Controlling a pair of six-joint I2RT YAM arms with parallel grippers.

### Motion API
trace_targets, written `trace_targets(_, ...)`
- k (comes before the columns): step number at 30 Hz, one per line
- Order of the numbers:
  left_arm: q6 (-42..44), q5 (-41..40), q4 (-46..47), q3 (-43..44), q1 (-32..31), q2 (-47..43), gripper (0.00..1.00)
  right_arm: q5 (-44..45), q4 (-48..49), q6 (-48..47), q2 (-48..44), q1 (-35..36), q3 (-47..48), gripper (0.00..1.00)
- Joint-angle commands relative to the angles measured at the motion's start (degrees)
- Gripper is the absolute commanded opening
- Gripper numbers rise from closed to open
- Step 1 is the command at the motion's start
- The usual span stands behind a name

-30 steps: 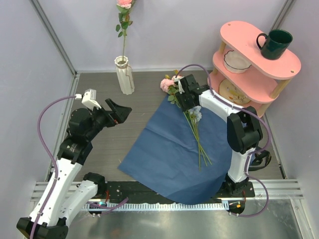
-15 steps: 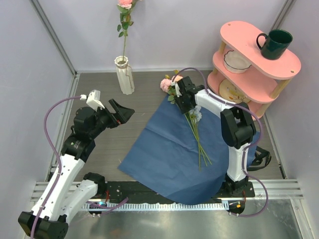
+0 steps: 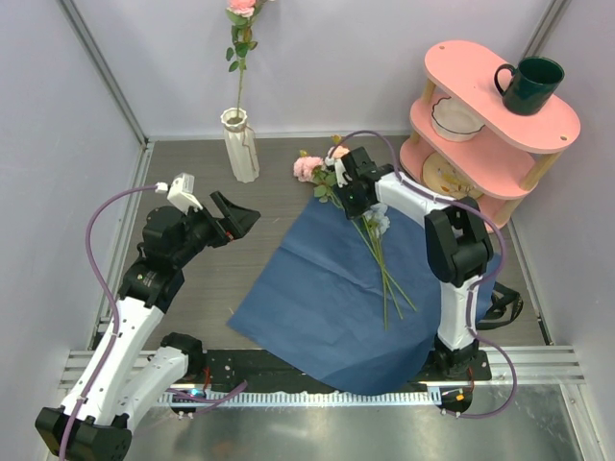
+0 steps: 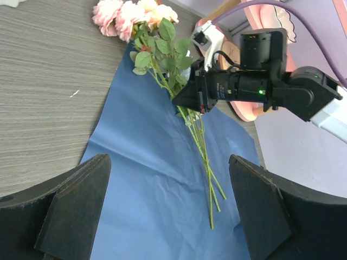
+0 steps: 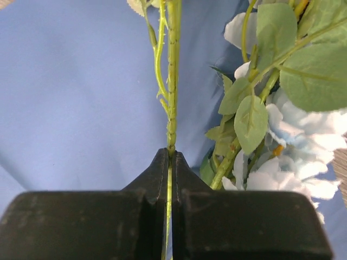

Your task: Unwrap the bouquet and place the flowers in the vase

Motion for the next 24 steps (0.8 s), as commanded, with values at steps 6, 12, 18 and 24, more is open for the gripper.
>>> trace_targets(6,0.31,1.22,2.67,-0.45,-0.16,0.26,0.94,1.93,27.13,4.02,-29.32,0.17,-15.84,0.01)
trace_targets(12,-0.65,2.19,4.07,-0.72,-0.08,1.23,0.93,2.02,61.29,11.74,-48.66,0.17,-37.46,0.01)
trace_targets(18,-1.53,4.38,6.45,-0.98,-0.16,2.11,0.94,-5.09,91.16,18.34,-52.03,0.17,-53.13,0.01)
trace_targets(24,-1.89,8.25,9.17,-1.68,-0.25,2.72,0.94,-6.6,92.19,16.59,-53.33,0.17,-54.9,0.01)
